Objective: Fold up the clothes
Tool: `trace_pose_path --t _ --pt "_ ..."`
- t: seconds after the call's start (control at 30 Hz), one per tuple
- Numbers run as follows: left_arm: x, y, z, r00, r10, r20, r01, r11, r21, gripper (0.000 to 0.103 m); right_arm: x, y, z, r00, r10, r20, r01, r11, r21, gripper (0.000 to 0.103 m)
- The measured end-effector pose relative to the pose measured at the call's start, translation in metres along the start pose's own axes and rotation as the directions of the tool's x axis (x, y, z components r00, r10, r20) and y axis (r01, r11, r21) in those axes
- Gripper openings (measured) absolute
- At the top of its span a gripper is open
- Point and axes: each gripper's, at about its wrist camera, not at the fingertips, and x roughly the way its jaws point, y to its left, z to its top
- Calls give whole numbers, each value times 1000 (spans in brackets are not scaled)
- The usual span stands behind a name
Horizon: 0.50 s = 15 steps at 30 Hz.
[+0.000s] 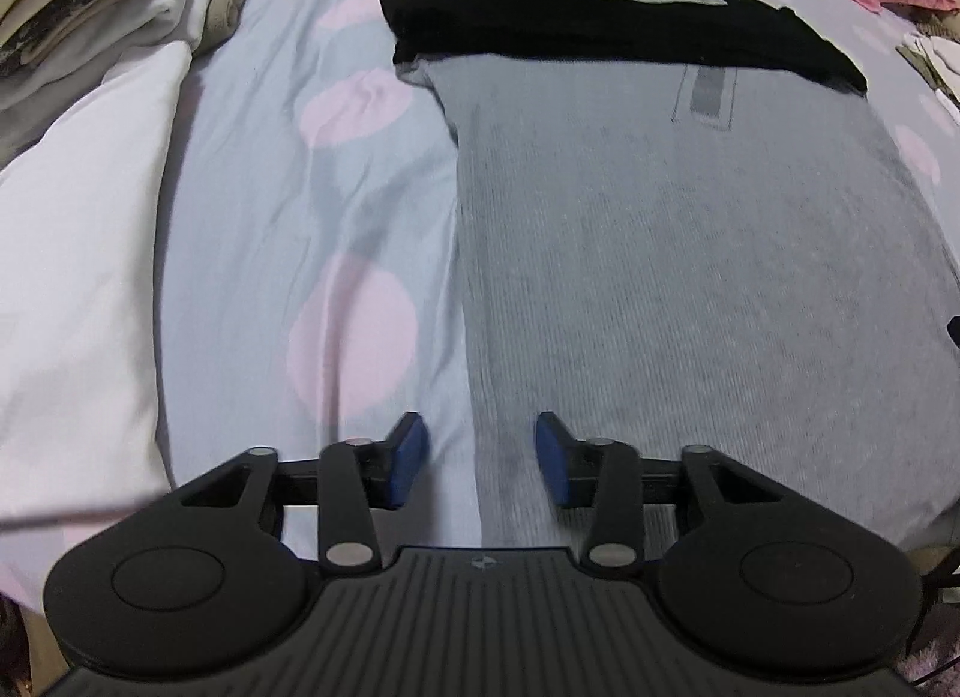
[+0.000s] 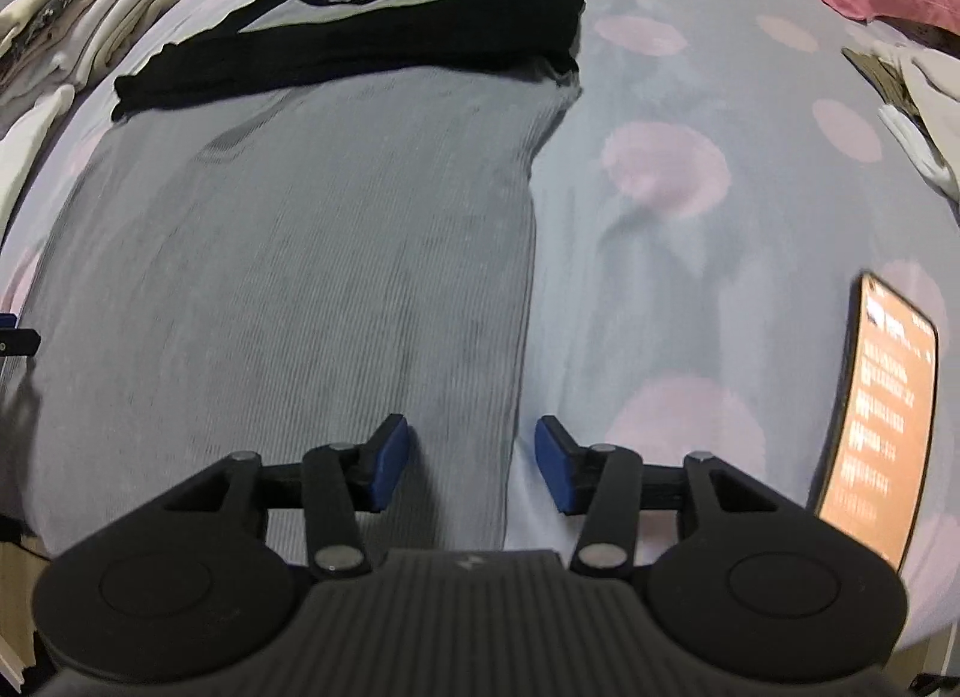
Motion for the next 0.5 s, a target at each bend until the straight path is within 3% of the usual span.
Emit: trace_pose_path --t 0.07,0.1,0.23,0.4,0.5 --pt "-2 -3 -1 1000 -27 6 27 1000 9 5 -2 1 -5 1000 -10 -2 10 1000 -2 30" --pt "-3 -4 -1 1000 -19 15 19 1000 18 2 -5 1 -5 1000 -13 12 13 1000 1 5" --pt "-21 2 2 992 -45 120 47 999 -10 1 -17 -1 -1 996 -27 82 26 1000 16 5" --pt "-45 27 16 960 0 279 35 992 -120 1 -32 -3 5 985 -46 167 41 999 36 4" --pt "-46 44 29 944 9 331 52 983 -176 1 -36 -9 14 974 -57 218 47 998 52 4"
